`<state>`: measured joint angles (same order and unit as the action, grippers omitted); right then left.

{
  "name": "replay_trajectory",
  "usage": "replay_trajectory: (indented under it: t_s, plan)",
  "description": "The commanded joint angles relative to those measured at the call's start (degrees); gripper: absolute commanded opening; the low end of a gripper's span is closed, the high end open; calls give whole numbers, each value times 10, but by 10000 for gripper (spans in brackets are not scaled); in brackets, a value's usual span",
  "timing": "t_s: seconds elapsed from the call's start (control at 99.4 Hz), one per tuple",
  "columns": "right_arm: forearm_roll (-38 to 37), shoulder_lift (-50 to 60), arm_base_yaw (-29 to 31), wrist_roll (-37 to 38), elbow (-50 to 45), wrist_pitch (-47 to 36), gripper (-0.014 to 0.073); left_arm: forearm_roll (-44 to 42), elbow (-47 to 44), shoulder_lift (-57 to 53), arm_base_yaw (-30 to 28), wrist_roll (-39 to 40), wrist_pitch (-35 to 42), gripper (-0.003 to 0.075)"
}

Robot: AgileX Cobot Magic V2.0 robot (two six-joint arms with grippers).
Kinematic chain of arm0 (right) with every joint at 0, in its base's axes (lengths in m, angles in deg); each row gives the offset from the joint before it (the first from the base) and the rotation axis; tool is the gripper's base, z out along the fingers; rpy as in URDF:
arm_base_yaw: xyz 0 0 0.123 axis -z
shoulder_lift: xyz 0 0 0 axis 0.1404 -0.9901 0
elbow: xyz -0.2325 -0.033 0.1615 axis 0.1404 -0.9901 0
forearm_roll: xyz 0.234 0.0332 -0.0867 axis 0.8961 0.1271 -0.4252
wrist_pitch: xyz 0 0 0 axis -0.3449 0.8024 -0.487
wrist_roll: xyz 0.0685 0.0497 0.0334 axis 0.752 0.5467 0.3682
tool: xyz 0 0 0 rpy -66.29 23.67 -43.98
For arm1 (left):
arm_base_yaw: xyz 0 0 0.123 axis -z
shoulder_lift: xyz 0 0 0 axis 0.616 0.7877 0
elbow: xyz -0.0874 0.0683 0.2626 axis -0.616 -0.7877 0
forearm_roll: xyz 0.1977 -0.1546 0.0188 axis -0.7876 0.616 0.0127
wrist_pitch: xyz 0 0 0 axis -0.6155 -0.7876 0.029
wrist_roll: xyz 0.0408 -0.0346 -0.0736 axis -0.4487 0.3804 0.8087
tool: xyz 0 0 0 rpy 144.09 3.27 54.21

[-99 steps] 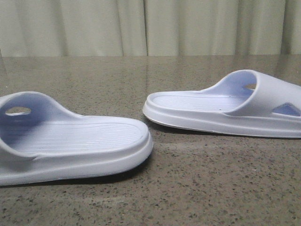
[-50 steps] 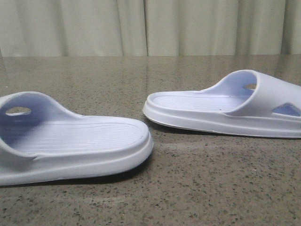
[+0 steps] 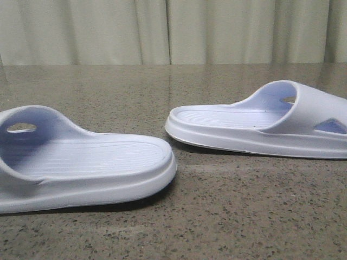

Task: Insert blue slippers together front up
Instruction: 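Grasp the slipper heel with the left gripper and lift it up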

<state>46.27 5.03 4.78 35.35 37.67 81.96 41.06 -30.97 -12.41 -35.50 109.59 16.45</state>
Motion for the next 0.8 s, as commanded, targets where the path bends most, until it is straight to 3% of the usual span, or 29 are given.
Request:
replay_trajectory:
  t_s: [0.0, 0.422, 0.795]
  plan:
    - [2, -11, 2, -1, 19, -48, 371, -6, 0, 5, 11, -5, -19, 372]
    - [1, -11, 2, -1, 19, -48, 371, -59, 0, 5, 12, -16, 3, 24]
    - [1, -11, 2, -1, 19, -48, 371, -76, 18, -3, 12, -51, 62, 16]
